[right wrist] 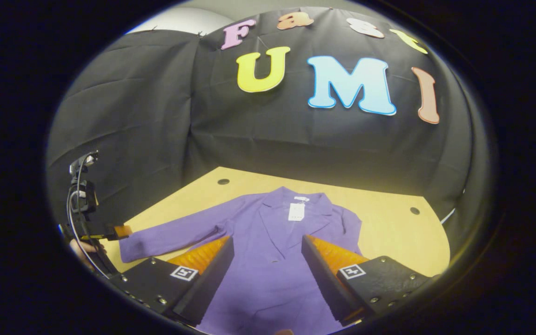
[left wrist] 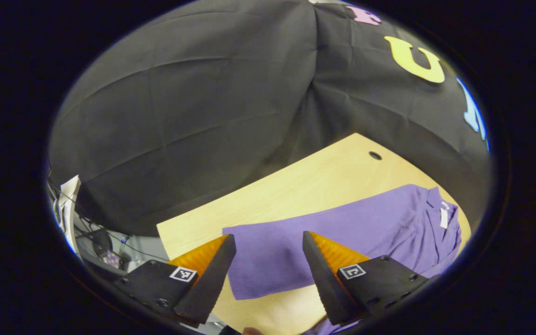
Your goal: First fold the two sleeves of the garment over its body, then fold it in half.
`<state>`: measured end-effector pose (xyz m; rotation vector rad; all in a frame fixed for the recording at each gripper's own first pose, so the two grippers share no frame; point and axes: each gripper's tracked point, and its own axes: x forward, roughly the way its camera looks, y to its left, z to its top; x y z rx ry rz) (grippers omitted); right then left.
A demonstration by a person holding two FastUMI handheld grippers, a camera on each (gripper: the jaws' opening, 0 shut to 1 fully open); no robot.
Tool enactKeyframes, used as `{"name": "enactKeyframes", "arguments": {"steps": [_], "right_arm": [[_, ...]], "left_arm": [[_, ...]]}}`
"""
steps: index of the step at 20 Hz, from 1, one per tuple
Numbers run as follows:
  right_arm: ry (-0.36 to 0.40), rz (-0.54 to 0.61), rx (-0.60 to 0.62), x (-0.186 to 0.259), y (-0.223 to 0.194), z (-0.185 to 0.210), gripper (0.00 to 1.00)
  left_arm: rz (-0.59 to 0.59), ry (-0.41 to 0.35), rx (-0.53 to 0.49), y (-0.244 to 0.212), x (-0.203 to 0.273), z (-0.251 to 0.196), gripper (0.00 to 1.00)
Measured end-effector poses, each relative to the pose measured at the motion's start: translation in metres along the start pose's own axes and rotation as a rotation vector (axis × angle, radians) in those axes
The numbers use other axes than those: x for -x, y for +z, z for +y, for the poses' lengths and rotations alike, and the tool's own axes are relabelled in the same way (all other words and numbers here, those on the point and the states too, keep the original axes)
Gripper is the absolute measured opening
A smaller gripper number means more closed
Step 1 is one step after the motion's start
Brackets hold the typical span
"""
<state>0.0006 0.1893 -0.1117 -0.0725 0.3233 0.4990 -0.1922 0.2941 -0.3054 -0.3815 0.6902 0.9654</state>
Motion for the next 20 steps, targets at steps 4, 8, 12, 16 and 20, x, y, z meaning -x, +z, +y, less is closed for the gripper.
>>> {"name": "enactKeyframes", "arguments": {"steps": [4,8,12,16,20], "right_arm": [[0.001,0.005,0.005,0.0,-0.001,-0.001,0.94],[0.006,0.012,-0.004,0.0,-0.003,0.0,0.94],[0.005,0.017,-0.006,0.001,-0.003,0.0,0.94],[0.003,0.023,-0.011,0.0,-0.004,0.0,0.94],[0.014,0.016,-0.025,-0.001,-0.001,0.005,0.94]], "left_arm": [[0.063,0.072,0.025,-0.013,-0.016,0.021,0.96],[0.126,0.105,0.026,-0.031,-0.034,0.03,0.95],[0.177,0.096,0.04,-0.043,-0.042,0.035,0.96],[0.173,0.096,0.029,-0.042,-0.045,0.029,0.94],[0.178,0.072,0.003,-0.042,-0.049,0.014,0.89]]}}
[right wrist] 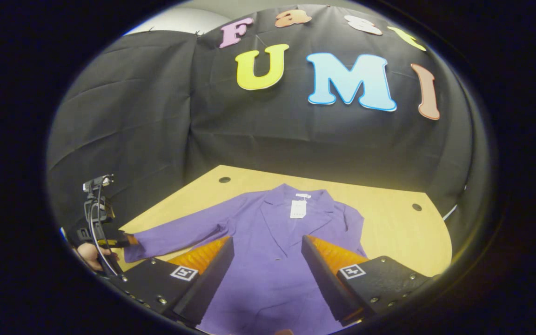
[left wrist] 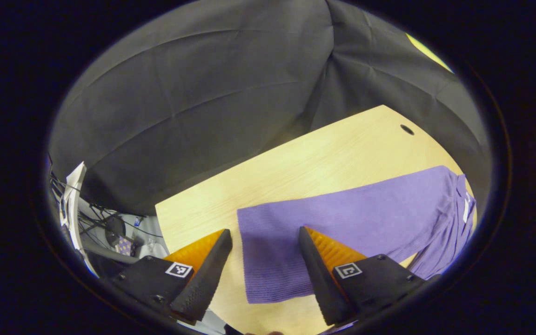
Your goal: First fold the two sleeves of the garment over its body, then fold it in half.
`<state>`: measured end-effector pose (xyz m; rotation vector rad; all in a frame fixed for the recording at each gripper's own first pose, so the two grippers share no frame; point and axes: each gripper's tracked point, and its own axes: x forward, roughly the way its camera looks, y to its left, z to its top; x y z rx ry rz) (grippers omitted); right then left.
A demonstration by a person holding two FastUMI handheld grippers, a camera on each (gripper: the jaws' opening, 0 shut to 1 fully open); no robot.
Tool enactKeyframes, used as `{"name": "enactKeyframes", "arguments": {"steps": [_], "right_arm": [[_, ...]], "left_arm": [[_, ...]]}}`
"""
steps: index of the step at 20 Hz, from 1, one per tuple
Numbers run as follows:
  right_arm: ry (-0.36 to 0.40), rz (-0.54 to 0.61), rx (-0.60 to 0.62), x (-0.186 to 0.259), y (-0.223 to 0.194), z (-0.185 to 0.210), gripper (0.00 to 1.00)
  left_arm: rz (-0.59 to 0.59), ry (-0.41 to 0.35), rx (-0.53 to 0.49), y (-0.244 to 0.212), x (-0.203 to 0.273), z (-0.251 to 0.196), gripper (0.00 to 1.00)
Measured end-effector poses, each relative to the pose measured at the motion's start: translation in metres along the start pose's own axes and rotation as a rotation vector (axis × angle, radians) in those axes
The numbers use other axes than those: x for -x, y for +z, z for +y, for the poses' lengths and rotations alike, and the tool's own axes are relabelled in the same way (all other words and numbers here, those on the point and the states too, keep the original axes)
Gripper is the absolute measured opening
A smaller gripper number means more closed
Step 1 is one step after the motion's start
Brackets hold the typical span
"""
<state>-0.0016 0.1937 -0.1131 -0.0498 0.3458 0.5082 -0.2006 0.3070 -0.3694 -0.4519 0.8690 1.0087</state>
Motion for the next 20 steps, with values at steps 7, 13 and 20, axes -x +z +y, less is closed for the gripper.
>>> {"name": "enactKeyframes", "arguments": {"steps": [7,13,20], "right_arm": [[-0.011,-0.002,0.006,0.002,-0.002,-0.005,0.94],[-0.023,-0.007,-0.017,0.004,-0.003,-0.011,0.94],[-0.04,-0.007,-0.025,0.006,-0.005,-0.018,0.94]], "left_arm": [[-0.03,-0.046,-0.063,0.0,-0.005,-0.036,0.31],[-0.017,-0.141,-0.076,0.001,-0.002,-0.051,0.08],[-0.034,-0.343,0.008,0.015,0.046,-0.086,0.07]]}}
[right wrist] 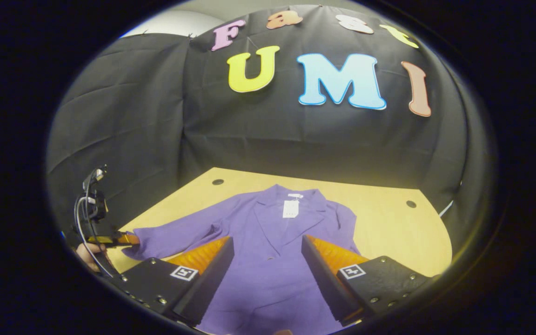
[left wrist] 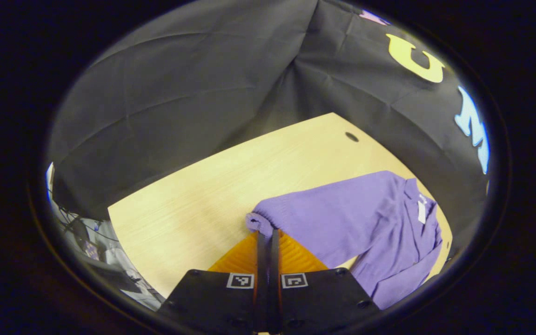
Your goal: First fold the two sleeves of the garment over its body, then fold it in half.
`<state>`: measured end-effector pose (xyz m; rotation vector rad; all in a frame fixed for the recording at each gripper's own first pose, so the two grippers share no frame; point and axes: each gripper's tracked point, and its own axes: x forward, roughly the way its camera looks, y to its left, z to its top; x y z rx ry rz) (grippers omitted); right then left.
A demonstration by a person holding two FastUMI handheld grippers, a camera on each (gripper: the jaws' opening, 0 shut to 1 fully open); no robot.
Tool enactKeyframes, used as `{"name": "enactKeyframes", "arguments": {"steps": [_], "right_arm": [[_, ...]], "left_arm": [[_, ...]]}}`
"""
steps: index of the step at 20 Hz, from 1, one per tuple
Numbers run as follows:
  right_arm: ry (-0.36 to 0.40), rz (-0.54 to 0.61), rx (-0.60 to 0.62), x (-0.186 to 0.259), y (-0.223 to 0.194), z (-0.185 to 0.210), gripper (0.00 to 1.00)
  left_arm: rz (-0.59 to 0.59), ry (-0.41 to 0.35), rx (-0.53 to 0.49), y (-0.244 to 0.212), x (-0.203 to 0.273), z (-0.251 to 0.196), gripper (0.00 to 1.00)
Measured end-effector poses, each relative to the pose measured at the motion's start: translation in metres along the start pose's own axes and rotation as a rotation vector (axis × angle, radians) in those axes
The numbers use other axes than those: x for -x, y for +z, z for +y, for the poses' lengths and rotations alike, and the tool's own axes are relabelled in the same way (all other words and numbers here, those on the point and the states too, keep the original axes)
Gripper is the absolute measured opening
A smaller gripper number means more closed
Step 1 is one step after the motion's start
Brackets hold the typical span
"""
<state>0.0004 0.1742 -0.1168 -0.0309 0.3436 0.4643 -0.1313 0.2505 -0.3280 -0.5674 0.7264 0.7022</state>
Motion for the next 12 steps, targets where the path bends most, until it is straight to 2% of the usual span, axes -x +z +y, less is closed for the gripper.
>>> {"name": "enactKeyframes", "arguments": {"steps": [5,7,12], "right_arm": [[-0.007,0.0,-0.006,0.001,0.0,-0.003,0.94],[-0.013,-0.005,-0.007,0.001,0.0,-0.007,0.95],[-0.033,-0.008,-0.025,0.003,-0.002,-0.018,0.95]], "left_arm": [[-0.035,-0.117,0.007,0.011,0.027,-0.048,0.07],[-0.047,-0.162,-0.027,0.012,0.035,-0.066,0.07],[-0.021,-0.324,-0.061,0.005,0.052,-0.126,0.07]]}}
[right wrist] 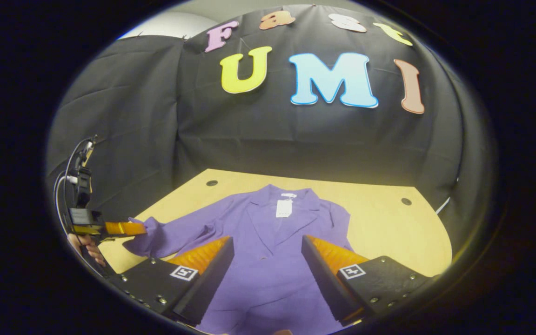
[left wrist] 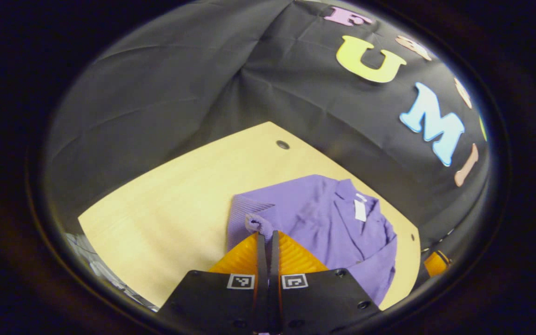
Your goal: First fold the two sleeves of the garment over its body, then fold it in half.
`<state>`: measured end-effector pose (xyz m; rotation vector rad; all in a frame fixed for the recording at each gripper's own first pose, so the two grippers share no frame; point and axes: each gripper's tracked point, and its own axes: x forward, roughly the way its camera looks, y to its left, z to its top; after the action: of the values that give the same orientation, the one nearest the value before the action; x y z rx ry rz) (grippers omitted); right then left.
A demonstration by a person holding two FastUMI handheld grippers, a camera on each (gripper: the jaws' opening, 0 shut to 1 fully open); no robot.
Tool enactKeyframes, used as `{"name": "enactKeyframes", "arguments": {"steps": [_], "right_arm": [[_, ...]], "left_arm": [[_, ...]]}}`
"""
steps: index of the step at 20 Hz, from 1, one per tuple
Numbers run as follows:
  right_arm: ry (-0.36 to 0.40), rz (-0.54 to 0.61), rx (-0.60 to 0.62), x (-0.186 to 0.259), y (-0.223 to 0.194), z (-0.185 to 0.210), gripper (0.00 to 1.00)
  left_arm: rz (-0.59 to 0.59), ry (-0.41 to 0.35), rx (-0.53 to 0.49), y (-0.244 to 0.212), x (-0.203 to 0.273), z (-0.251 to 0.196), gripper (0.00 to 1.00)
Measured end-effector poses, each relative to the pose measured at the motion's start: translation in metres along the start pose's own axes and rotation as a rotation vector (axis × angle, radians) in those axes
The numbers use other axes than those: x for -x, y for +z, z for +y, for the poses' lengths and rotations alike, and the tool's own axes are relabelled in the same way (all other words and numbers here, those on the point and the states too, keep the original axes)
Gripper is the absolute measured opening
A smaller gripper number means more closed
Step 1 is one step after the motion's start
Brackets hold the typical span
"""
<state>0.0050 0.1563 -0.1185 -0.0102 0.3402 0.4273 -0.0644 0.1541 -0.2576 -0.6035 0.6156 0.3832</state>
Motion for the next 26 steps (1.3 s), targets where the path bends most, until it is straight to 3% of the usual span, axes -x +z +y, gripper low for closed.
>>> {"name": "enactKeyframes", "arguments": {"steps": [7,12,16,21,26], "right_arm": [[-0.06,-0.009,-0.031,0.011,-0.003,-0.03,0.95],[-0.116,-0.006,-0.044,0.027,-0.014,-0.058,0.94],[-0.152,0.0,-0.064,0.043,-0.024,-0.078,0.94],[-0.175,0.015,-0.077,0.059,-0.041,-0.103,0.94],[-0.156,0.033,-0.092,0.071,-0.06,-0.123,0.94]], "left_arm": [[0.041,-0.2,-0.103,-0.02,0.017,-0.094,0.07],[0.103,-0.348,-0.2,-0.06,0.026,-0.182,0.07],[0.155,-0.429,-0.257,-0.096,0.041,-0.22,0.07],[0.203,-0.478,-0.329,-0.141,0.057,-0.253,0.07],[0.249,-0.456,-0.374,-0.19,0.048,-0.267,0.07]]}}
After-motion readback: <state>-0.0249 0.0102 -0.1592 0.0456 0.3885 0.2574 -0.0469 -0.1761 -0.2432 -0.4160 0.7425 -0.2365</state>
